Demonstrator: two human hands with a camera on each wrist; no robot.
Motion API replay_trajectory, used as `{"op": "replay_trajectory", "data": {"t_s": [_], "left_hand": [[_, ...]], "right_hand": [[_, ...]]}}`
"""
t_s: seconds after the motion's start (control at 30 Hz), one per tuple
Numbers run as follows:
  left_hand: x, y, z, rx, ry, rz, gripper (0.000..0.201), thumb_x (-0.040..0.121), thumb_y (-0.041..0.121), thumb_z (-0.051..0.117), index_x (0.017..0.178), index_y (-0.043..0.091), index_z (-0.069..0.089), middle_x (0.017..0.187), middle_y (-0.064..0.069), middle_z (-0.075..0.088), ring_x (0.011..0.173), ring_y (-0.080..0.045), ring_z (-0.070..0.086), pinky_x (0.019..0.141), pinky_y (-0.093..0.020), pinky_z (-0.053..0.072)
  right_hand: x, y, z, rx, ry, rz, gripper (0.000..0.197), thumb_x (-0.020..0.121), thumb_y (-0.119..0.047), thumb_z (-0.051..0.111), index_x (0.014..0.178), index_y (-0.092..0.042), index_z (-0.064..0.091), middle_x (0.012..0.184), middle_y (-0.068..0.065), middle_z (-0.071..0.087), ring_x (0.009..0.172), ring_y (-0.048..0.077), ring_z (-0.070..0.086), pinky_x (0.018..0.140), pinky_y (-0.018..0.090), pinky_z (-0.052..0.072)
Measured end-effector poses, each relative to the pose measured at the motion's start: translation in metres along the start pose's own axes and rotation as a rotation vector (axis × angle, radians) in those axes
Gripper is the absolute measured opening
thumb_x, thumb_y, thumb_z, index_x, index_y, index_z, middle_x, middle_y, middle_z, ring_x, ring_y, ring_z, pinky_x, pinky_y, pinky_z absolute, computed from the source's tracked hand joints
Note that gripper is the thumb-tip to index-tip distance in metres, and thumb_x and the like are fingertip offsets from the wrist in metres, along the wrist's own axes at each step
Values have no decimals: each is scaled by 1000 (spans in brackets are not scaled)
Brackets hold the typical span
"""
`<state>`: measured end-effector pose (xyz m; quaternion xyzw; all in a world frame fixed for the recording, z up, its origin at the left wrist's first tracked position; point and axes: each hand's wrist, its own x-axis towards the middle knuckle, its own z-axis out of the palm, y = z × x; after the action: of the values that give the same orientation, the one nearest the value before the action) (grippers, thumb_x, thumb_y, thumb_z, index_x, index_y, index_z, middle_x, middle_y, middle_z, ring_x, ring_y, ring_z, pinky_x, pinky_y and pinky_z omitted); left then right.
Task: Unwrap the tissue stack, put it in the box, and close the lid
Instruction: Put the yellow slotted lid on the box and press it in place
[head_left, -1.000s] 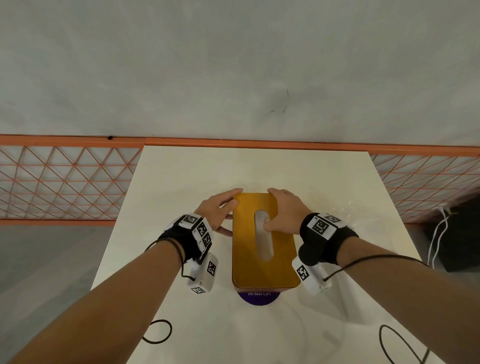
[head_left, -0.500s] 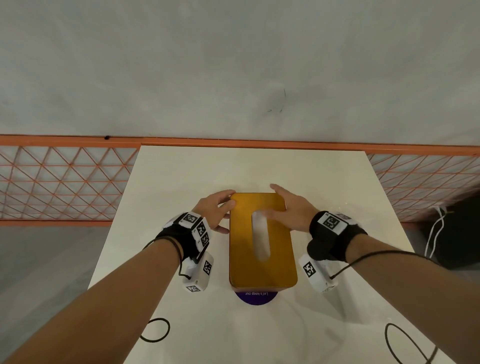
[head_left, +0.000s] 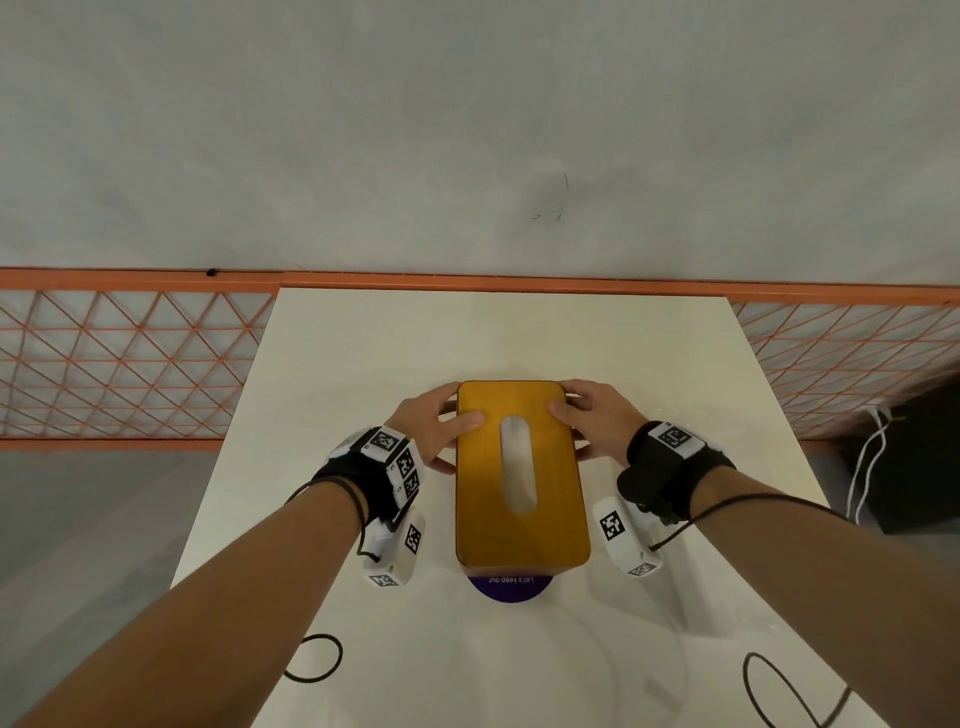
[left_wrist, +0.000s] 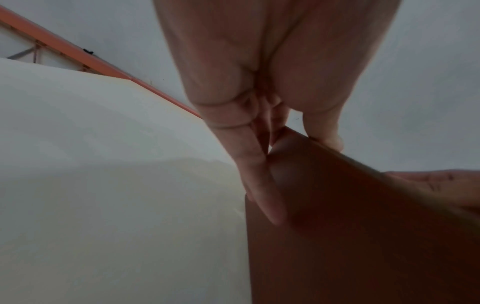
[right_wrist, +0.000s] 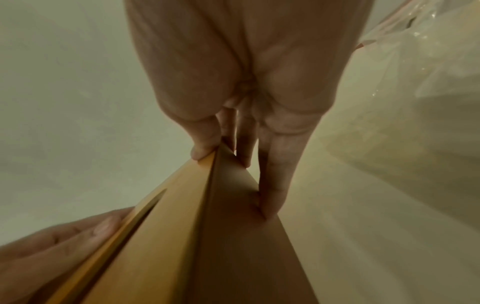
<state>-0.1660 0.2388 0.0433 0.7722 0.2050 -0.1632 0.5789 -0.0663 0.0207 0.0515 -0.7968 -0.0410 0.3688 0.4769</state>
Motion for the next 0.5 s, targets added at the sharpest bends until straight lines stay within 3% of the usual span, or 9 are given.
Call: {"op": "replay_trajectory", "data": {"t_s": [0.07,0.17,0.33,0.43,0.5], "left_hand": [[-5,0,4,58,25,-14,63,89,49,59,145,34,35,144,-6,49,102,-27,65,74,-48,62],[-23,-9,11,78,22,-56,83,82,61,60,151,35,21,148,-3,44,109,-27,63,73,-43,63],[-67,-39,27,87,-113,-23,126,49,72,78,150,48,5,158,7,30,119,-20,60,93,-44,55],[-78,-52,39,52,-138,-37,140,40,66,87,149,48,1,158,6,30,122,-19,58,101,-48,50],[-82,-54,45,24,-153,-27,134,47,50,92,149,47,4,153,7,38,120,-18,58,101,-47,50]], "right_hand": [[-3,2,1,-13,24,7,53,94,-34,59,142,-20,40,139,8,54,108,30,60,84,46,56],[-17,11,3,1,21,23,68,88,-39,66,146,-23,34,145,5,49,112,27,59,85,43,56],[-63,38,14,14,-149,-60,97,71,-38,83,148,-36,24,141,-9,44,122,24,55,87,40,57],[-80,50,22,-42,-212,-85,113,64,-30,90,149,-38,17,141,-10,43,124,24,54,94,43,55],[-86,53,28,-93,-230,-113,117,64,-20,90,149,-37,13,140,-8,42,124,19,50,90,34,56]]}}
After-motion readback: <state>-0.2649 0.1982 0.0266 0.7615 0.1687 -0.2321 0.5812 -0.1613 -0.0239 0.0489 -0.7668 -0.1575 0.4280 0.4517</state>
